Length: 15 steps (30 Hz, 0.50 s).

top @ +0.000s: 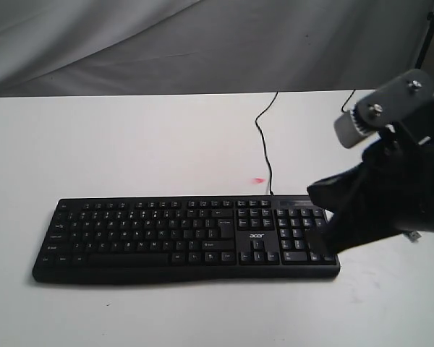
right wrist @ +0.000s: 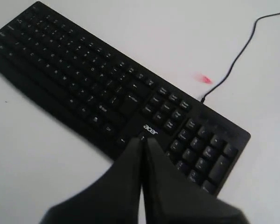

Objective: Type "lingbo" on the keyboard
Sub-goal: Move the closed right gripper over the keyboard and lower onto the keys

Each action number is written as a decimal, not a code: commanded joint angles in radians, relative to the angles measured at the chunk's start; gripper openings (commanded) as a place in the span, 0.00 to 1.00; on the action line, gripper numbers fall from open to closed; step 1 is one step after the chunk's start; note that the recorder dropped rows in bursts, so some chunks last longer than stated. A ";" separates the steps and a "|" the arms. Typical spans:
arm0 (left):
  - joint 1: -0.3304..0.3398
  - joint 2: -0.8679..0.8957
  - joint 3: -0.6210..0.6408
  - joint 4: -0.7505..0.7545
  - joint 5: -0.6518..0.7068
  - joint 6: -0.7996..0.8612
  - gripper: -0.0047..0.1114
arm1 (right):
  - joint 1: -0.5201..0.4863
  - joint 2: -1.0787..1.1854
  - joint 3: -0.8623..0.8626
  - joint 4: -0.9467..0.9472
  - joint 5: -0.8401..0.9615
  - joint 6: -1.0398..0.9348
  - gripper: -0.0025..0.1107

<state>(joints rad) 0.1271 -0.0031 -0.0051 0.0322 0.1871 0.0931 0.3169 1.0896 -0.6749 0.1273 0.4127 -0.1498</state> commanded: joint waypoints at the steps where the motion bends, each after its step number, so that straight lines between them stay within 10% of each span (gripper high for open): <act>1: -0.004 0.003 0.005 -0.001 -0.004 -0.003 0.05 | 0.012 0.113 -0.102 0.006 -0.010 0.001 0.02; 15: -0.004 0.003 0.005 -0.001 -0.004 -0.003 0.05 | 0.078 0.268 -0.177 0.015 -0.060 -0.063 0.02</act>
<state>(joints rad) 0.1271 -0.0031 -0.0051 0.0322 0.1871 0.0931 0.3604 1.3500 -0.8446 0.1375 0.3703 -0.1764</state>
